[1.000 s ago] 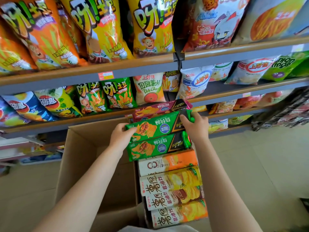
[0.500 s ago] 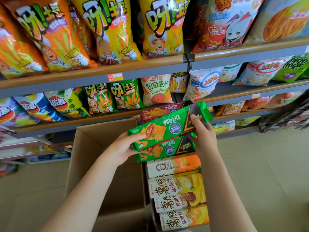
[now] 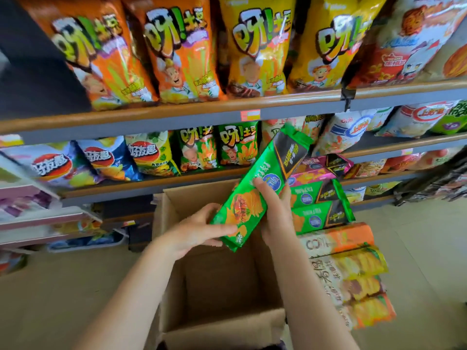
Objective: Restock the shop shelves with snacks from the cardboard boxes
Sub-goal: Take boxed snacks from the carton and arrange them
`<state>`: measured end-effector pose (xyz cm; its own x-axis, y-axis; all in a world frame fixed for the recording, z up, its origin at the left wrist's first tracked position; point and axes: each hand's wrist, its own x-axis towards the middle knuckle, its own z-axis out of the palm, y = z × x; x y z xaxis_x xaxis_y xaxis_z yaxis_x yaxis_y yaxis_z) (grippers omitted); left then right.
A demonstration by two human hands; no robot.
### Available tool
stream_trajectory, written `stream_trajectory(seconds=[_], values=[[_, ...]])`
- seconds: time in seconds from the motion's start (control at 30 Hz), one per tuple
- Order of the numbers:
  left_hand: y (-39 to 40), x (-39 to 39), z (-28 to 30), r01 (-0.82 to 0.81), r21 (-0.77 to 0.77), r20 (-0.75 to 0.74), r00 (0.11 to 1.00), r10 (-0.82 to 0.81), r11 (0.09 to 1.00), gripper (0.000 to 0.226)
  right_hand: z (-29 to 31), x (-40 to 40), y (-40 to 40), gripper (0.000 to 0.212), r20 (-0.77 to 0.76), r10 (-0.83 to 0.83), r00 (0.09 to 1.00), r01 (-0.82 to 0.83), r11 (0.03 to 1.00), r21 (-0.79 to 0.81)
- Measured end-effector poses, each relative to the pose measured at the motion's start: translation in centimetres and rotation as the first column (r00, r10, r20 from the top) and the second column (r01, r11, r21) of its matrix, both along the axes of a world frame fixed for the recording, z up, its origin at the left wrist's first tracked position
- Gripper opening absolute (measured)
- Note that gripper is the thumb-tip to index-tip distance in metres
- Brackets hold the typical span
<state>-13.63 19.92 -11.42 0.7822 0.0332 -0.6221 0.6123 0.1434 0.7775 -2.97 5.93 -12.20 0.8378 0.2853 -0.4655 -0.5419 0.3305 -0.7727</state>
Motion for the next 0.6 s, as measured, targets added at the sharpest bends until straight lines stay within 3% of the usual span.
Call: stream_trajectory(seconds=[0.07,0.1,0.27,0.33,0.4,0.5,0.6], values=[[5.2,-3.6,1.3,0.159,0.028,0.005,0.987,-0.159,0.987,0.091,0.3,-3.5,3.4,0.076,0.078,0.069,0.995,-0.067,0.997,-0.031],[7.6,-5.2,1.7,0.141,0.033,0.033,0.989,-0.142,0.989,0.092,0.7,-5.4,5.2,0.072,0.104,0.13,0.986,-0.125,0.991,-0.045],[15.7,-11.0,4.6,-0.242,-0.089,0.232,0.938,0.256,0.966,0.055,3.7,-13.0,17.0,0.068,0.18,0.4,0.899,-0.397,0.916,-0.056],[18.4,-12.7,6.1,-0.431,-0.111,0.312,0.84,0.443,0.895,0.051,5.9,-14.5,21.5,0.082,0.217,0.437,0.873,-0.423,0.9,-0.109],[21.5,-14.0,7.4,-0.572,-0.172,0.398,0.705,0.587,0.802,0.052,7.7,-15.5,25.1,0.08,0.277,0.489,0.827,-0.462,0.872,-0.159],[26.3,-14.4,9.1,-0.658,-0.278,0.435,0.563,0.703,0.7,0.049,9.4,-17.4,29.0,0.064,0.306,0.6,0.739,-0.577,0.798,-0.172],[30.5,-13.2,10.4,-0.704,-0.226,0.43,0.548,0.717,0.673,0.06,10.0,-18.2,32.5,0.045,0.312,0.639,0.703,-0.642,0.759,-0.106]])
